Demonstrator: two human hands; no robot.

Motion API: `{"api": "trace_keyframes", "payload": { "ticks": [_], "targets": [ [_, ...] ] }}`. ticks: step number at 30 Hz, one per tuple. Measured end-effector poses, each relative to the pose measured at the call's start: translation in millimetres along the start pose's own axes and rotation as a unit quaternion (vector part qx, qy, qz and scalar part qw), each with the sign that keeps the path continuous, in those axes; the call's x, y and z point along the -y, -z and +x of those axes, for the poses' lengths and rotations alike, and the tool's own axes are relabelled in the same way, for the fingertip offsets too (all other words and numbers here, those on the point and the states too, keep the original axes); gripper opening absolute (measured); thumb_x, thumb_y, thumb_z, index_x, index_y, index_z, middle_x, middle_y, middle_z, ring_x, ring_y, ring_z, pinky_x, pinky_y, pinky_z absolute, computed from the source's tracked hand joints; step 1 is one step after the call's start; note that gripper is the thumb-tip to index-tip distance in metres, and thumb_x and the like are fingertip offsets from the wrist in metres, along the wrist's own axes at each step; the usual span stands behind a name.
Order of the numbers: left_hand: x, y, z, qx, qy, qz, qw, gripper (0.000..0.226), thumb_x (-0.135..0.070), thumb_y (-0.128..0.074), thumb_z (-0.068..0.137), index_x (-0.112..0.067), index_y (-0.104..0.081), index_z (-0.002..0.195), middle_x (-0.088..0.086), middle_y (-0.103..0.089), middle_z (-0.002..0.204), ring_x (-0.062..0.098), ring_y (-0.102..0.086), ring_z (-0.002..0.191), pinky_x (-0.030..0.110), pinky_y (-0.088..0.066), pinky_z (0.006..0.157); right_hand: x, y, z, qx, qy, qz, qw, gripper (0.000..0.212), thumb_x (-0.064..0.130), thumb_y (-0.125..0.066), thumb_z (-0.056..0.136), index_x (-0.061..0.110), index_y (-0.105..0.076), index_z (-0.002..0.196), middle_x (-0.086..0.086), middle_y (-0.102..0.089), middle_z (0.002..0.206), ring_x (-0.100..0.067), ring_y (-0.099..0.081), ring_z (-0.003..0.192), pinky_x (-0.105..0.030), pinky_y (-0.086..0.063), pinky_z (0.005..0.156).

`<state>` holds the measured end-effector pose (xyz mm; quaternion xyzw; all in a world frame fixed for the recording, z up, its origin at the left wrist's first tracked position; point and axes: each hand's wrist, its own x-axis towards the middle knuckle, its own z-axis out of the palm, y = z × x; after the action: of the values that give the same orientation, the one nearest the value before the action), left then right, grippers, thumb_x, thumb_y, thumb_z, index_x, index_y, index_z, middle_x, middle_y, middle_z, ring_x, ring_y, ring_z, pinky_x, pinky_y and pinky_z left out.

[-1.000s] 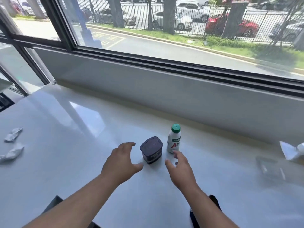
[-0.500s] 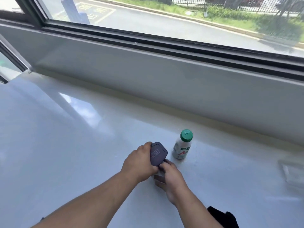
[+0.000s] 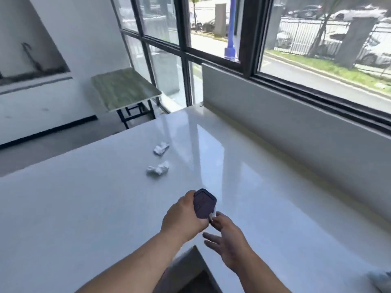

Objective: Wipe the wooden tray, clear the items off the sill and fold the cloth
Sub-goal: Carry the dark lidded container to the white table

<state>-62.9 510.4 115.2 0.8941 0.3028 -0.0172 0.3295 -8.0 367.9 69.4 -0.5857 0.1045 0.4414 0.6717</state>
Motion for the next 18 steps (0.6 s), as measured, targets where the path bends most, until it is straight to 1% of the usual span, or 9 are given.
{"api": "trace_keyframes", "payload": {
  "ticks": [1,2,3,4,8,11,14,16,18],
  "targets": [
    [33.7,26.1,-6.3,-0.021,0.017,-0.005,1.000,0.059,-0.054,-0.068,0.062,-0.039,-0.054,0.117,-0.013,-0.066,0.103,0.016,-0.067,0.088,0.034,-0.057,0.073,-9.8,-41.1,1.3,0.020,-0.007,-0.019,1.000,0.044,0.040,-0.075,0.079,0.033,-0.071,0.122,0.001,-0.069,0.132,-0.038,-0.073,0.107,-0.040,-0.059,0.082],
    [68.6,50.5,-14.6,-0.038,0.035,-0.012,0.999,0.061,-0.054,-0.069,0.062,-0.038,-0.054,0.118,-0.013,-0.065,0.104,0.016,-0.067,0.089,0.035,-0.057,0.073,-22.8,-81.8,2.3,0.037,-0.019,-0.035,0.998,0.050,0.039,-0.073,0.075,0.032,-0.070,0.124,0.000,-0.067,0.133,-0.038,-0.073,0.107,-0.040,-0.059,0.081],
    [104.2,73.8,-24.9,-0.053,0.053,-0.022,0.997,0.062,-0.054,-0.070,0.062,-0.038,-0.054,0.119,-0.013,-0.065,0.105,0.016,-0.067,0.090,0.035,-0.058,0.074,-38.8,-121.2,2.7,0.051,-0.034,-0.054,0.997,0.054,0.038,-0.070,0.074,0.031,-0.068,0.127,-0.002,-0.065,0.134,-0.039,-0.074,0.106,-0.041,-0.060,0.080],
    [139.2,95.4,-37.3,-0.069,0.072,-0.032,0.994,0.061,-0.055,-0.072,0.062,-0.039,-0.054,0.119,-0.014,-0.066,0.105,0.016,-0.067,0.091,0.036,-0.059,0.076,-56.3,-159.1,2.8,0.066,-0.047,-0.076,0.994,0.054,0.036,-0.070,0.076,0.031,-0.067,0.129,-0.004,-0.063,0.135,-0.039,-0.075,0.105,-0.042,-0.061,0.080],
    [285.4,165.8,-100.1,-0.125,0.161,-0.050,0.978,0.066,-0.057,-0.073,0.063,-0.040,-0.053,0.123,-0.014,-0.067,0.111,0.017,-0.067,0.097,0.037,-0.059,0.081,-137.6,-300.0,-4.2,0.118,-0.100,-0.171,0.973,0.031,0.029,-0.068,0.090,0.028,-0.072,0.121,-0.016,-0.068,0.127,-0.043,-0.076,0.101,-0.048,-0.065,0.085],
    [383.0,206.2,-148.6,-0.160,0.237,-0.068,0.956,0.068,-0.055,-0.072,0.062,-0.039,-0.053,0.125,-0.012,-0.069,0.111,0.020,-0.068,0.098,0.038,-0.059,0.083,-198.6,-398.1,-16.7,0.167,-0.138,-0.233,0.948,0.032,0.031,-0.069,0.088,0.029,-0.071,0.120,-0.013,-0.069,0.125,-0.041,-0.075,0.104,-0.046,-0.065,0.085],
    [463.2,237.3,-190.2,-0.194,0.300,-0.089,0.930,0.064,-0.050,-0.068,0.062,-0.038,-0.054,0.123,-0.010,-0.070,0.111,0.023,-0.069,0.098,0.039,-0.059,0.083,-251.0,-482.9,-27.2,0.215,-0.165,-0.281,0.921,0.034,0.032,-0.069,0.081,0.032,-0.077,0.114,-0.010,-0.070,0.123,-0.039,-0.073,0.106,-0.042,-0.062,0.080],
    [508.1,251.9,-210.7,-0.217,0.333,-0.097,0.912,0.066,-0.047,-0.071,0.065,-0.037,-0.053,0.128,-0.008,-0.069,0.115,0.025,-0.068,0.101,0.038,-0.058,0.083,-280.7,-527.8,-31.1,0.237,-0.170,-0.312,0.904,0.027,0.033,-0.068,0.084,0.032,-0.081,0.107,-0.008,-0.073,0.117,-0.037,-0.074,0.101,-0.042,-0.062,0.080],
    [546.1,262.2,-224.7,-0.235,0.357,-0.107,0.898,0.072,-0.045,-0.073,0.068,-0.036,-0.050,0.136,-0.005,-0.068,0.121,0.026,-0.067,0.105,0.038,-0.056,0.085,-306.4,-564.3,-30.9,0.253,-0.174,-0.333,0.892,0.027,0.035,-0.066,0.088,0.031,-0.081,0.110,-0.006,-0.074,0.117,-0.035,-0.075,0.100,-0.041,-0.063,0.080]
  ]
}}
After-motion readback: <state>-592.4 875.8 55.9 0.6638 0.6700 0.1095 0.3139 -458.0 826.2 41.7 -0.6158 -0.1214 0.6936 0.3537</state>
